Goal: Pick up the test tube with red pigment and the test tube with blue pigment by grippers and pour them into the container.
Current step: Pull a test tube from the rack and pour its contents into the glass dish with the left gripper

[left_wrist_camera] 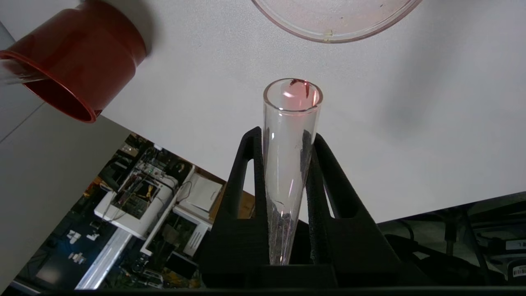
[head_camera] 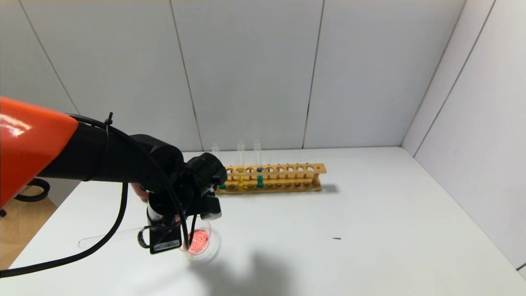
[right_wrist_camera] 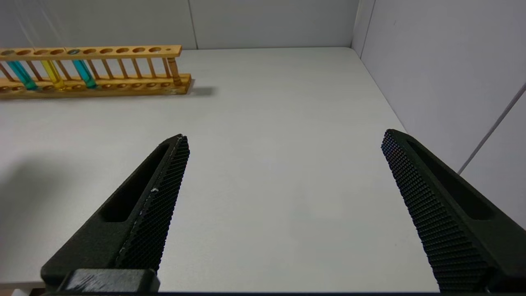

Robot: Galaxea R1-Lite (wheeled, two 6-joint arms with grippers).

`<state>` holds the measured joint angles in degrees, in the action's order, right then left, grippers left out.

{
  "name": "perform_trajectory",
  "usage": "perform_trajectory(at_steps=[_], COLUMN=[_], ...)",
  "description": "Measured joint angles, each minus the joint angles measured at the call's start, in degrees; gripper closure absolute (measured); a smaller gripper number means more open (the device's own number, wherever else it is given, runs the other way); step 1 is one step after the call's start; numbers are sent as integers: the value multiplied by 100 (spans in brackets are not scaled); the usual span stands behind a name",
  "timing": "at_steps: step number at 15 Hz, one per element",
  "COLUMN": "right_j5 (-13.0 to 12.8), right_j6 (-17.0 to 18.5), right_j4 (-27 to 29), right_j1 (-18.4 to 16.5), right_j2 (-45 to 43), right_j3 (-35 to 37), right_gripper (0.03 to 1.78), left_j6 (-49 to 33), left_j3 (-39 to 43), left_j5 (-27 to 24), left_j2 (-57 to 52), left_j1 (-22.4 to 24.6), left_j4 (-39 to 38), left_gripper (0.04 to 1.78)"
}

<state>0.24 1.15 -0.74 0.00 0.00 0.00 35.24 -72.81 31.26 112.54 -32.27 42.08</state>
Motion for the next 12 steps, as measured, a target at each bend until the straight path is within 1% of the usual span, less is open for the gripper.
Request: perform_trajectory(at_steps=[3, 6, 9, 12], right_j5=[0, 0, 0, 0], right_j6=[0, 0, 0, -2], right_j4=[-2, -2, -2, 0], right_j1=[0, 2, 0, 2], right_j2=[0, 0, 0, 0], right_j3=[0, 0, 0, 0], right_gripper=[10, 10, 10, 10], left_j6=[-7, -33, -79, -101], left_j3=[-235, -367, -599, -667], left_j5=[24, 413, 499, 581], left_j2=[173, 422, 634, 785], left_j1=[-118, -273, -362, -391], left_j4=[161, 310, 929, 1092], left_gripper=[150, 150, 150, 150])
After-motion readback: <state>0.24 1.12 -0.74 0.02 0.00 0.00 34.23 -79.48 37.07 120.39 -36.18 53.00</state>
